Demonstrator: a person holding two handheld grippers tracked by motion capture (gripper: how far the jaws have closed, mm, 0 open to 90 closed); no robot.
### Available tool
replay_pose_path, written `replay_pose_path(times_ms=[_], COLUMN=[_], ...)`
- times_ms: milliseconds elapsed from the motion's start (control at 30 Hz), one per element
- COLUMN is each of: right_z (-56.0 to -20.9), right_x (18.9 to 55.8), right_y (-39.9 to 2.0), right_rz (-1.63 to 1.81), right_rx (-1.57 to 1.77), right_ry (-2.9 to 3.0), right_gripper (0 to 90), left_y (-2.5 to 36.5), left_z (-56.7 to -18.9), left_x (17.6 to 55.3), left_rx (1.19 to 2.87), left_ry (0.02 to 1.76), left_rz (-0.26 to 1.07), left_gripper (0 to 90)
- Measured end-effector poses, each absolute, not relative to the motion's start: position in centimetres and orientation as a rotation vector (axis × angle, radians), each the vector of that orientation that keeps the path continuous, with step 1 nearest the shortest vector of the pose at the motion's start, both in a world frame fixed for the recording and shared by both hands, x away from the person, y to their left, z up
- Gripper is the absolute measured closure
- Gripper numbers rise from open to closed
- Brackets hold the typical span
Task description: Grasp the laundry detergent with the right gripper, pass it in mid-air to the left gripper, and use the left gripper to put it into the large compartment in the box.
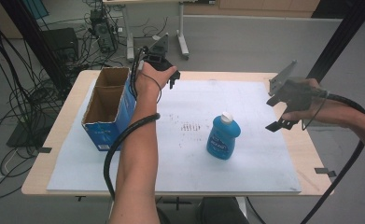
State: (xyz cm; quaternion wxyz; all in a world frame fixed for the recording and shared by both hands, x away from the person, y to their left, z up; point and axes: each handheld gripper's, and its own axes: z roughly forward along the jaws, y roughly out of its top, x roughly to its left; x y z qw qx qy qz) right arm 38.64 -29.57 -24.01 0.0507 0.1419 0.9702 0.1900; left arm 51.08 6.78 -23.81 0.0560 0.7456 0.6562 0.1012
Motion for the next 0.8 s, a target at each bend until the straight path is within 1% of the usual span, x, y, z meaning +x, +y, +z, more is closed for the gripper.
replay_pose_path(times_ms=[133, 567, 800], right_z=[-25.7, -28.7, -30.0], right_x=[38.2, 36.7, 35.9], right_y=[-30.1, -30.2, -30.2], right_rz=[0.637, 0.733, 0.841], right_rx=[0.492, 0.539, 0.575], right_ry=[2.938, 2.906, 2.877], right_gripper=[4.7, 4.3, 4.2], left_y=[7.0, 6.6, 6.6], left_z=[-24.0, -24.7, -24.5], left_x=[51.0, 51.0, 51.0], left_rx=[2.261, 2.285, 2.281], left_ry=[1.990, 1.977, 1.974], left_rz=[0.306, 0.306, 0.316], left_gripper=[5.8, 5.8, 5.8])
